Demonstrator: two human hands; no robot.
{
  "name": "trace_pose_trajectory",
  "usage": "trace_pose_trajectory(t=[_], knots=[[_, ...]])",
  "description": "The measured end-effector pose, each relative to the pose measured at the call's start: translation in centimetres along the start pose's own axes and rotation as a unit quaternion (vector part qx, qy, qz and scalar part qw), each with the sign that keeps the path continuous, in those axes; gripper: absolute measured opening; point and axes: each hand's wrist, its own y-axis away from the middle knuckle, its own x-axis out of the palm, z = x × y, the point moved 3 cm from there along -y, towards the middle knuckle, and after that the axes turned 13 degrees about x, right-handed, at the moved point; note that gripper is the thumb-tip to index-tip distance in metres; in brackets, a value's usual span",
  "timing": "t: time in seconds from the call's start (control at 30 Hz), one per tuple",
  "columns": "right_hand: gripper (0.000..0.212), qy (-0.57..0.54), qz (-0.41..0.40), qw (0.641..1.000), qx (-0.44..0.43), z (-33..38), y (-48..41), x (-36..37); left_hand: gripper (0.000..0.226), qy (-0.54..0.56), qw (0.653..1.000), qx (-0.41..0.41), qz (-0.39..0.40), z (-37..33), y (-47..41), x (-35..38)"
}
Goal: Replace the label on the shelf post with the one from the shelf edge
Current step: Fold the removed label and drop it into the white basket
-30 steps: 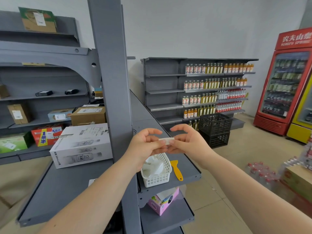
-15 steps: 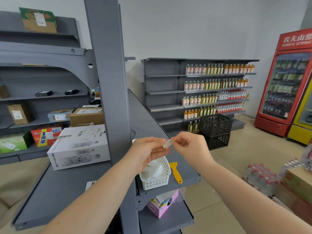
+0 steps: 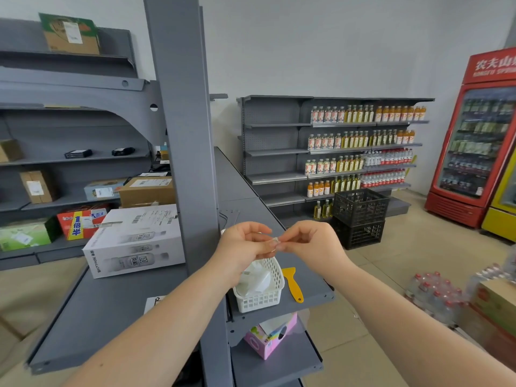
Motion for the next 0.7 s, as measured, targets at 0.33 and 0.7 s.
trace_pose_trajectory(t=[0.33,0.7], knots=[[0.014,0.066,-0.016,0.997,0.034,-1.3,-1.7,0.9,0.029,-0.001,1.0,0.005,-0.002,0.3,2.0,-2.0],[0.016,0.098,-0.033,0.991,0.09,-5.1,-4.4,6.6,0.026,-0.073,0.995,0.012,-0.061,-0.9,5.9,-9.8]])
